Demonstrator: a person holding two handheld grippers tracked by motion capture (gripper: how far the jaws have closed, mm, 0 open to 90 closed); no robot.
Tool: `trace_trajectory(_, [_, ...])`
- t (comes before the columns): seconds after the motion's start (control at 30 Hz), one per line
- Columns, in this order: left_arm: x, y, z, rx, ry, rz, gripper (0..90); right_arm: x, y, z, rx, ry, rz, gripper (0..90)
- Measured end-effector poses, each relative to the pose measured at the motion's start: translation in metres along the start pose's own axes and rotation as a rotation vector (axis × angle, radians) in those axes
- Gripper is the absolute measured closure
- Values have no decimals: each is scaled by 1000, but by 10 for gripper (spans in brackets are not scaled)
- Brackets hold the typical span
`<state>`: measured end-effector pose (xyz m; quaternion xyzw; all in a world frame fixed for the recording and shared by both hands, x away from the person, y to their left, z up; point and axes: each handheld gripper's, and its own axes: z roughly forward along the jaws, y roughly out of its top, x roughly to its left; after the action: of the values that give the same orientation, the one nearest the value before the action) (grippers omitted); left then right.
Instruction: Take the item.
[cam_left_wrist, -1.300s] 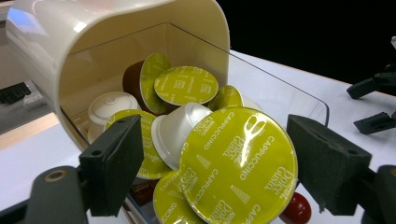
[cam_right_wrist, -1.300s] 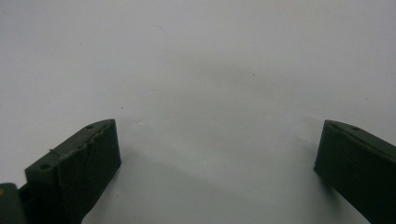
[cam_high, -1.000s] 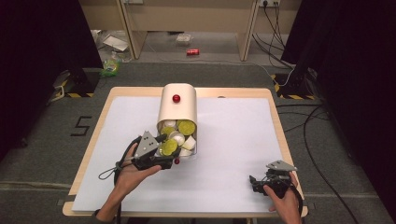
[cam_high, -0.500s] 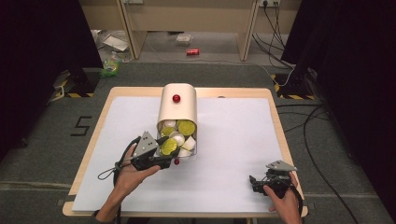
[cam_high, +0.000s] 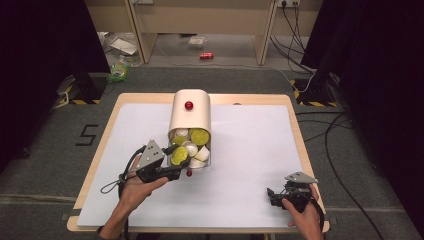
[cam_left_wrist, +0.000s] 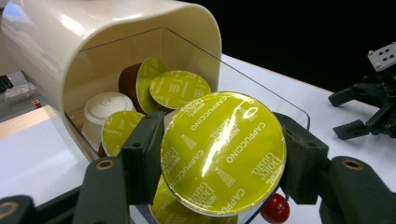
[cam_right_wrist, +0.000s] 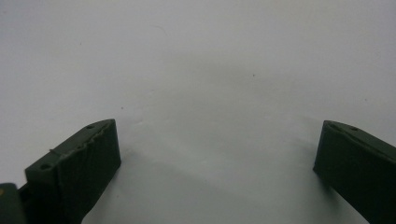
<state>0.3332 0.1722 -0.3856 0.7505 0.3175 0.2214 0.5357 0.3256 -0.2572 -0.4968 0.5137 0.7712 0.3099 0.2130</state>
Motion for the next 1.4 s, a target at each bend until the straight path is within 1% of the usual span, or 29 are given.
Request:
trace_trajectory(0.07, [0,1,-2,-3,-2,1,398,-1,0,0,-2,2,-11,5])
trace_trajectory(0.13, [0,2,-3,-10,-1,1,398,-1,0,0,-2,2,-10,6])
trace_trajectory(0.2, [1,3,-5,-14,0,0,398,0,0,0,0,1,1,6])
trace_trajectory(0.23, [2,3,-6,-16,3,1,398,-1,0,0,-2,2,-10,6])
trace_trajectory(0.27, [2,3,-7,-19,3,-2,398,-1,0,0,-2,2,-10,6])
trace_trajectory(0.3, [3,4,-8,-20,4,-5,398,-1,0,0,-2,2,-10,6])
trace_trajectory(0.33, [3,4,-9,-23,4,-6,398,0,0,0,0,0,1,7])
trace_trajectory(0.57, [8,6,-15,-30,12,-11,398,0,0,0,-1,1,-2,7])
trace_trajectory(0.7, [13,6,-19,-40,19,-22,398,0,0,0,1,-1,1,8])
trace_trajectory(0.8, [14,7,-22,-49,9,-36,398,0,0,0,0,1,1,7])
trace_trajectory(1.1, [19,7,-28,-55,23,-42,398,0,0,0,1,0,2,7])
trace_trajectory(1.4, [27,6,-36,-69,43,-61,398,0,0,0,0,-3,-2,9])
